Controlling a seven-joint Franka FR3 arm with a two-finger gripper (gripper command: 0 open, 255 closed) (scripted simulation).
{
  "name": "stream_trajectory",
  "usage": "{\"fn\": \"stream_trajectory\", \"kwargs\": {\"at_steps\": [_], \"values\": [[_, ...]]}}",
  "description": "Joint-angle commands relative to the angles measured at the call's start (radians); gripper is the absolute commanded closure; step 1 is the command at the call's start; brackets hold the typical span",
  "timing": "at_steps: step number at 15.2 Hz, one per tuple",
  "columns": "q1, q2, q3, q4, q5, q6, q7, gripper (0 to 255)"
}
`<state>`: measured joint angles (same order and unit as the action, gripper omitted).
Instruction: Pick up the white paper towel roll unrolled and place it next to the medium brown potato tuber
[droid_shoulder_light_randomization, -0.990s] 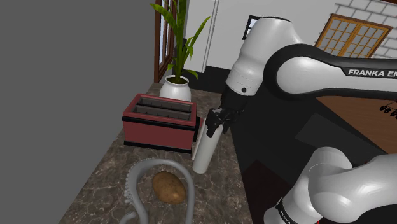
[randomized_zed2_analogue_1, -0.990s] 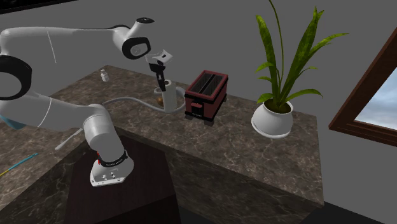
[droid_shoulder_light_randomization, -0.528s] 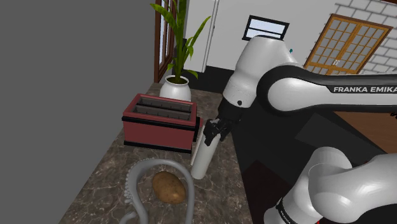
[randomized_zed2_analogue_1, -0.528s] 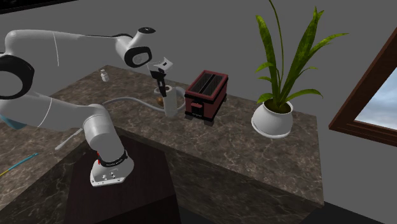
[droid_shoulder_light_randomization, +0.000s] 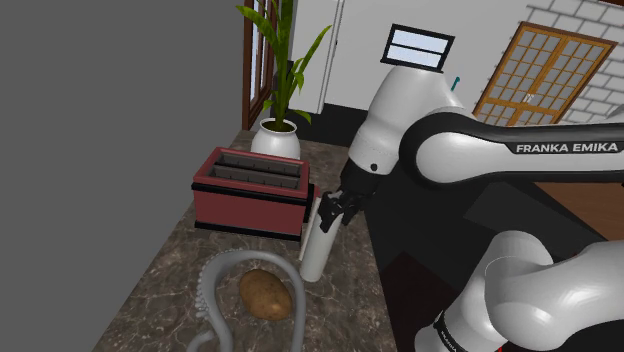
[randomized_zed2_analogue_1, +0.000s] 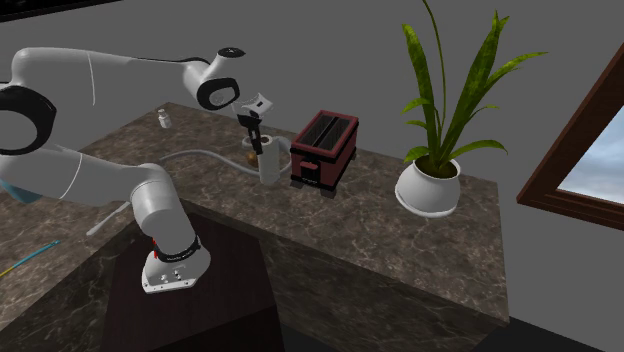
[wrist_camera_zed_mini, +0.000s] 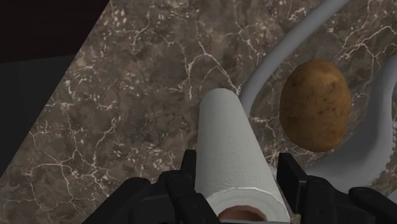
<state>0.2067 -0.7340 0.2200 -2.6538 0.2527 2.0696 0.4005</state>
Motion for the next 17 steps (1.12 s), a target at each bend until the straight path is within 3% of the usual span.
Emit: {"fn": "stream_trajectory", "kwargs": {"at_steps": [1,2,7,11,17], "values": [[0.001,0.002,0.000,-0.005,0.000,-0.002,0.000,255],[0.001,0.001,0.000,-0.005,0.000,-0.003,0.000,0],[0.001,0.001,0.000,-0.005,0.000,-0.002,0.000,0],[-0.008,-0.040,-0.027,0.094,-0.023,-0.144,0.005,0],[-0.008,-0.040,-0.027,0.094,-0.023,-0.144,0.005,0]]}}
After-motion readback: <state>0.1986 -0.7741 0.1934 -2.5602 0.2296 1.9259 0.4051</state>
